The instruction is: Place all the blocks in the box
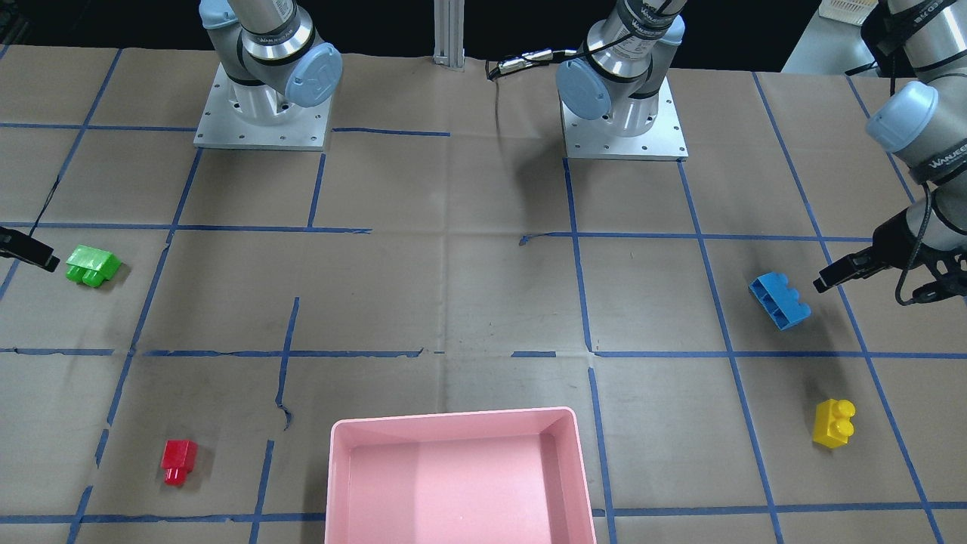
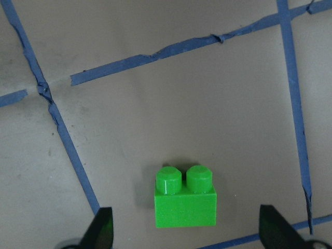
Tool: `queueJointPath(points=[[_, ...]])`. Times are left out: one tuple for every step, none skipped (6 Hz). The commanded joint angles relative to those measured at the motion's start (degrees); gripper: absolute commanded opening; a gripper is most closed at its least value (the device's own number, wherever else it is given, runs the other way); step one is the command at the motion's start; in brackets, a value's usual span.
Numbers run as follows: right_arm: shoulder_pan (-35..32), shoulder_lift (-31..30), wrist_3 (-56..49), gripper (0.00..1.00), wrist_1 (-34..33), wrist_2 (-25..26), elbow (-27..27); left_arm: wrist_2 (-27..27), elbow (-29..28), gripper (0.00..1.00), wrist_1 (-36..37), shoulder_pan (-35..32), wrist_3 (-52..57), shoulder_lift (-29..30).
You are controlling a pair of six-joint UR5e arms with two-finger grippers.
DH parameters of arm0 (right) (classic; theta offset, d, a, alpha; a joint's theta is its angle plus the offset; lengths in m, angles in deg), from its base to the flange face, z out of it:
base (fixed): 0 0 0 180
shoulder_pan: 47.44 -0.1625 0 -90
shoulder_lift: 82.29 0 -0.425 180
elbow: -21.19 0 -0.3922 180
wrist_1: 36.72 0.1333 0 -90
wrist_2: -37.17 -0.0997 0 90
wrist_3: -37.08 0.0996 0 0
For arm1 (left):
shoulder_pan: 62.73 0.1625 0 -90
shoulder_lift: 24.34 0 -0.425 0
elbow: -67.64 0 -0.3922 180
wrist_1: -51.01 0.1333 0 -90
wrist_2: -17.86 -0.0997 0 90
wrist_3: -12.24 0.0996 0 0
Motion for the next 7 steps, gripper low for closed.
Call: queueJointPath(points=[[0.00, 3.60, -4.25, 1.00, -4.74, -0.07, -3.93, 0.31, 1.03, 0.98, 1.54, -1.11, -3.35, 2.28], [0.00, 4.49, -4.63, 1.00, -6.48, -0.07, -5.42, 0.23, 1.38, 0.98, 1.90, -2.69, -4.07, 2.46], [0.00, 5.11, -5.24, 1.00, -8.85, 0.28, -7.35, 0.22, 1.47, 0.98, 5.38, -3.31, -4.34, 3.68], [0.00, 5.11, -5.68, 1.00, -9.48, 0.54, -8.15, 0.22, 1.30, 0.98, 5.77, -3.58, -4.26, 5.09], [0.00, 5.11, -6.12, 1.00, -9.58, 0.63, -8.08, 0.22, 1.73, 0.98, 5.60, -3.50, -4.17, 5.19], [0.00, 5.03, -6.39, 1.00, -9.67, 0.63, -7.73, 0.22, 2.87, 0.98, 5.59, -3.58, -3.99, 5.02], [0.00, 5.02, -6.65, 1.00, -10.97, 0.63, -7.72, 0.22, 3.40, 0.98, 5.59, -3.58, -4.17, 5.10]])
